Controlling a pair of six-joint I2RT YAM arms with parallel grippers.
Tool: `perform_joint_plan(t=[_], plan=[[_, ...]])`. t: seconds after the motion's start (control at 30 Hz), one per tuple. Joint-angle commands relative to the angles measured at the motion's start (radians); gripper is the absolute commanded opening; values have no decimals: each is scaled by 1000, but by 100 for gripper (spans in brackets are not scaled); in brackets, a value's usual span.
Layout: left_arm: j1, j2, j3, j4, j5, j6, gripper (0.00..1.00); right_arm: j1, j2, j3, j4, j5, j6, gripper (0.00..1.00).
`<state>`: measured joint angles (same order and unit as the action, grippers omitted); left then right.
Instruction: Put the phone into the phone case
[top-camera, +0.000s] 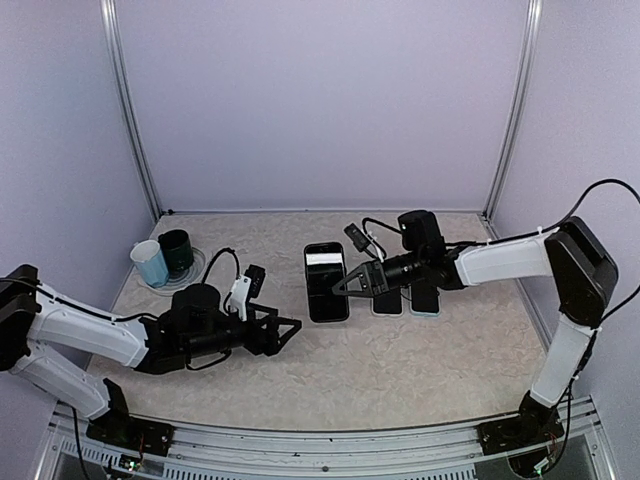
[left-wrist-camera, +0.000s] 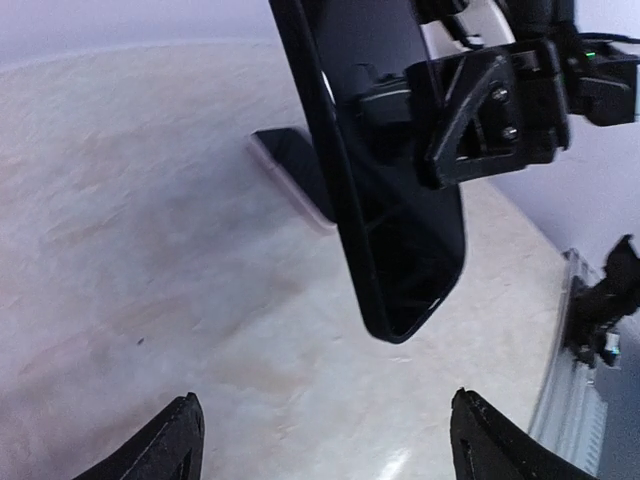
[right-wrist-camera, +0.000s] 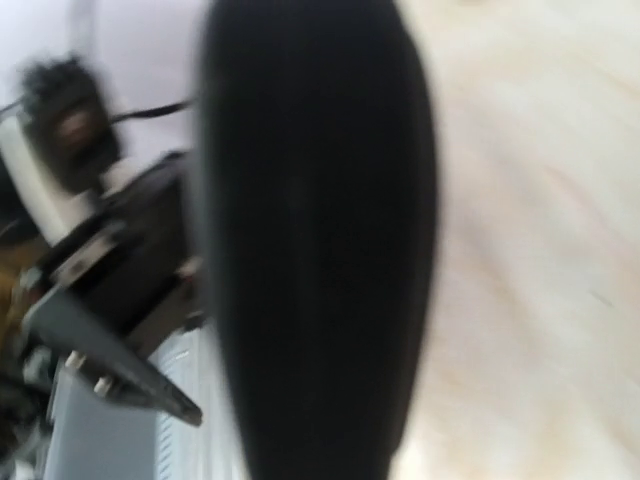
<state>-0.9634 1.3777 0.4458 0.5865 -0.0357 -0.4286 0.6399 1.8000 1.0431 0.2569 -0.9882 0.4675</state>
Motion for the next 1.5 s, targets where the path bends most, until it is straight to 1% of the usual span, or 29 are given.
perform_joint_plan(t=[0.0,0.1,0.13,0.2,0.23,0.3,0.37,0.47,0.5,0.6,0.7,0.73,0.8,0.83,0.93,0.97,1.03,1.07,1.23,1.3,1.37,1.4,1.47], plan=[[-4,-66,-9,269,275,62,83,50,-161,-6,50,-179,-214,0],[-13,-82,0,309,370,56,82,85,-181,53,-106,-162,-333,0],[-22,-92,2,323,382,59,83,93,-183,61,-129,-164,-352,0],[-51,-125,8,324,337,85,86,108,-197,59,-127,-173,-364,0],[-63,-140,16,303,277,96,86,118,-210,58,-115,-173,-361,0],[-68,-183,19,276,204,112,85,146,-230,67,-111,-172,-368,0],[-69,-243,5,276,172,132,79,171,-243,84,-137,-157,-395,0],[-74,-282,8,270,182,144,58,185,-246,98,-155,-140,-402,0],[-78,-280,20,254,184,147,55,190,-246,102,-155,-136,-402,0],[-82,-251,59,176,180,150,55,201,-247,120,-169,-126,-408,0],[-89,-227,68,165,182,144,54,208,-249,134,-182,-121,-415,0],[-95,-222,70,167,180,145,49,210,-249,137,-186,-120,-418,0],[-103,-215,77,165,170,153,37,214,-247,142,-198,-118,-425,0],[-107,-211,82,160,165,158,35,216,-246,145,-205,-117,-428,0],[-112,-192,106,143,168,165,34,223,-246,152,-221,-118,-438,0],[-114,-186,112,140,174,165,27,226,-245,159,-234,-114,-449,0],[-117,-176,120,137,165,157,2,228,-245,168,-267,-102,-457,0],[-118,-174,119,137,150,150,0,228,-247,168,-278,-94,-457,0],[-125,-194,93,181,111,128,0,228,-279,142,-260,-71,-457,1],[-129,-203,90,198,111,125,0,228,-294,125,-260,-58,-458,18],[-135,-210,98,206,112,126,0,228,-309,103,-261,-47,-493,44],[-138,-214,104,206,114,128,0,228,-314,92,-268,-41,-507,51],[-146,-223,116,210,116,139,0,228,-321,66,-284,-37,-535,53]])
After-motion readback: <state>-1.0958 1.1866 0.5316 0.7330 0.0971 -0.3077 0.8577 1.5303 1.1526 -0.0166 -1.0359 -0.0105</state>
